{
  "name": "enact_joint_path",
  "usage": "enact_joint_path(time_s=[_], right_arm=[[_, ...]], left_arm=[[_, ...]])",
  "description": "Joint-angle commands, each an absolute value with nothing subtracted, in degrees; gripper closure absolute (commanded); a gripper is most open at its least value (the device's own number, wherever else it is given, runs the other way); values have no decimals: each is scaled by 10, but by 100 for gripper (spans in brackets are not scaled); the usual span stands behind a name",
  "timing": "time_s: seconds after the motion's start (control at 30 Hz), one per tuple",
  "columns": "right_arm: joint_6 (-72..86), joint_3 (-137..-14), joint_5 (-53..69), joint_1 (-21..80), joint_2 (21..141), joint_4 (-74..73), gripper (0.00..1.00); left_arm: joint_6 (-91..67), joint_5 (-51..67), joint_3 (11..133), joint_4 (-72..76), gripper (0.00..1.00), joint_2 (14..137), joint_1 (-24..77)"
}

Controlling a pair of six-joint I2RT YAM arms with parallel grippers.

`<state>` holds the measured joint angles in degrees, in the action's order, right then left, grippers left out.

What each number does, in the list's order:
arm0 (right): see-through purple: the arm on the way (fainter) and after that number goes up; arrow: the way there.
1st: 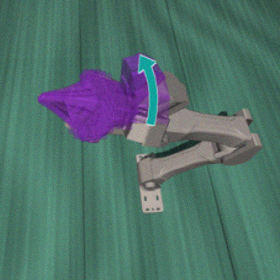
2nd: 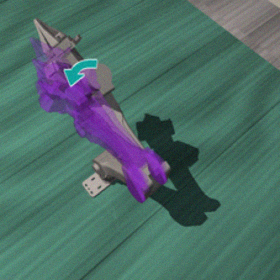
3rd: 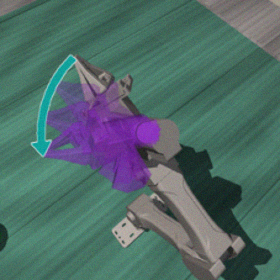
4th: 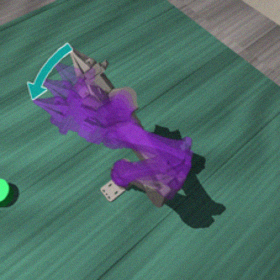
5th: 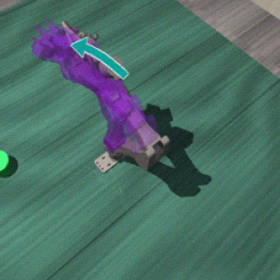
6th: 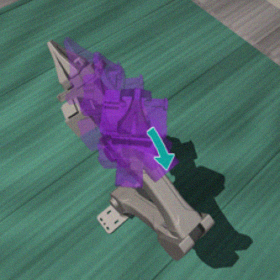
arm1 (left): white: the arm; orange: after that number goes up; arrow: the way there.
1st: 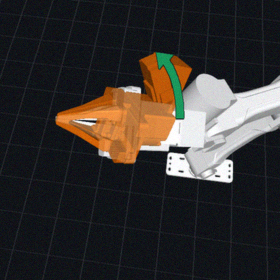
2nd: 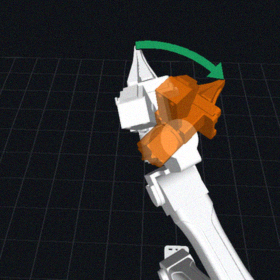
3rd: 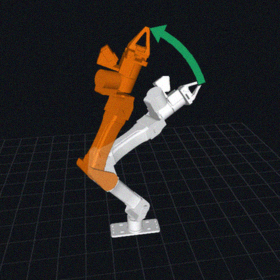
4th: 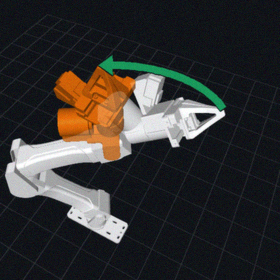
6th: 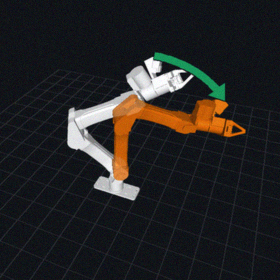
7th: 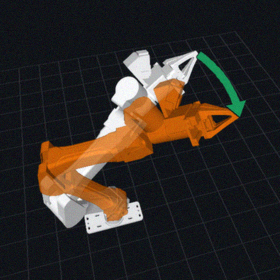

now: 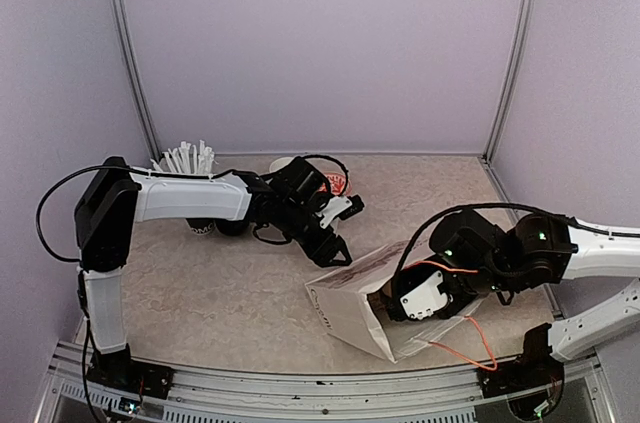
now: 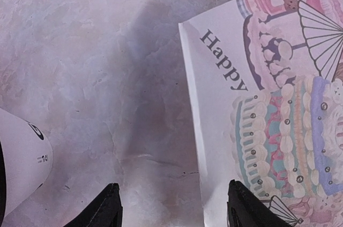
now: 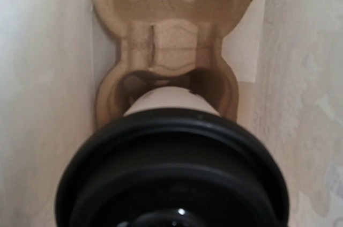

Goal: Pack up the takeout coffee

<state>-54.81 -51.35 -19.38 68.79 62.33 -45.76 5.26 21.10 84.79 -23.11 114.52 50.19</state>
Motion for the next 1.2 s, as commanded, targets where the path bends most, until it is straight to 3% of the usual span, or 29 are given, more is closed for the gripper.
enact_joint_path(time_s=[0.0, 0.77, 1.17], right_arm=[[-559, -504, -198, 675, 615, -428, 48], [-575, -509, -167, 639, 660, -411, 48], [-526, -592, -107, 619, 729, -492, 48]], left_arm=[[62, 227, 864, -235, 34, 1157, 497], [63, 236, 860, -233, 34, 1166, 485], [59, 234, 843, -227, 34, 1151, 482]])
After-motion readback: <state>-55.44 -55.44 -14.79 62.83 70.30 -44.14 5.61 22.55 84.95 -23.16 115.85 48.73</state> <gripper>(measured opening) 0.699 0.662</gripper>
